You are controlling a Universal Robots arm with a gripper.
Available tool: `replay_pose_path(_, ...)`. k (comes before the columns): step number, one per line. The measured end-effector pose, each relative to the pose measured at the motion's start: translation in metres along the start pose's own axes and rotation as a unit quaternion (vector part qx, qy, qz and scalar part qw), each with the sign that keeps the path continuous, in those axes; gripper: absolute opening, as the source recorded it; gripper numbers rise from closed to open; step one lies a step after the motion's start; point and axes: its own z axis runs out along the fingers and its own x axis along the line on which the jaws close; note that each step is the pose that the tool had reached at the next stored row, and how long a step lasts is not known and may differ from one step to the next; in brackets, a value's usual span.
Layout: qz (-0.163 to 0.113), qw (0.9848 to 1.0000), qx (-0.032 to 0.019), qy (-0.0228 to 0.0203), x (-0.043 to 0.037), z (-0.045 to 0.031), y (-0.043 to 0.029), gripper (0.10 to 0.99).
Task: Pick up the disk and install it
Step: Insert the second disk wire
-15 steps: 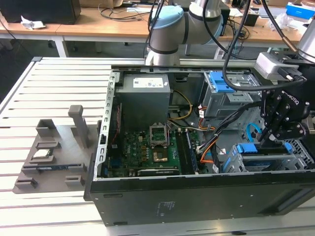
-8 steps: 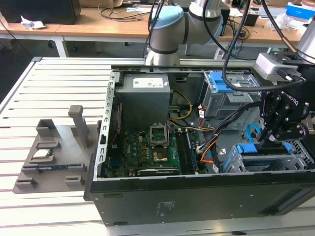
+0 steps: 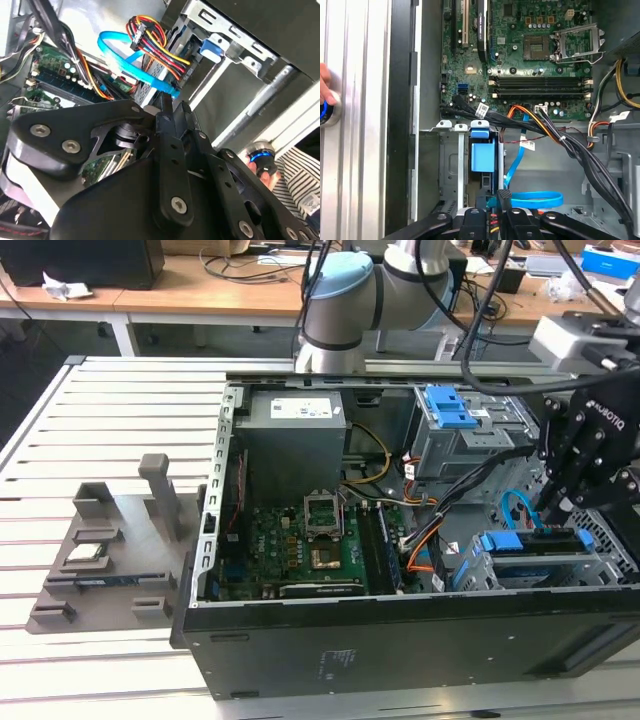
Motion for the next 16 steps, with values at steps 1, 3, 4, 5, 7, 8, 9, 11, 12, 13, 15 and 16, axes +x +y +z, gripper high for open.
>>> replay_pose_path(1, 0.0, 1.0, 0.0, 0.0, -0.0003, -0.0048, 0.0003, 0.224)
replay_pose_path(3, 0.0, 1.0, 0.0, 0.0, -0.0003, -0.0145, 0.0009, 0.153)
replay_pose_path(4, 0.0, 1.0, 0.0, 0.0, -0.0002, -0.0186, 0.0012, 0.106)
replay_pose_path(5, 0.0, 1.0, 0.0, 0.0, 0.0001, -0.0232, 0.0015, 0.106)
replay_pose_path(7, 0.0, 1.0, 0.0001, 0.0, 0.0008, -0.0305, 0.002, 0.106)
replay_pose_path(8, 0.0, 1.0, 0.0, -0.0001, 0.0008, -0.0307, 0.002, 0.106)
replay_pose_path(9, 0.0, 1.0, 0.0001, -0.0001, 0.0008, -0.0307, 0.002, 0.106)
replay_pose_path(11, 0.0, 1.0, 0.0, 0.0, 0.0008, -0.0309, 0.002, 0.106)
replay_pose_path(12, 0.0, 1.0, 0.0, 0.0, 0.0008, -0.0309, 0.002, 0.106)
replay_pose_path(13, 0.0, 1.0, 0.0, 0.0, 0.0008, -0.0309, 0.002, 0.106)
replay_pose_path(15, 0.0, 1.0, 0.0001, 0.0, 0.0008, -0.0309, 0.002, 0.106)
replay_pose_path(16, 0.0, 1.0, 0.0, 0.0, 0.0008, -0.0309, 0.002, 0.106)
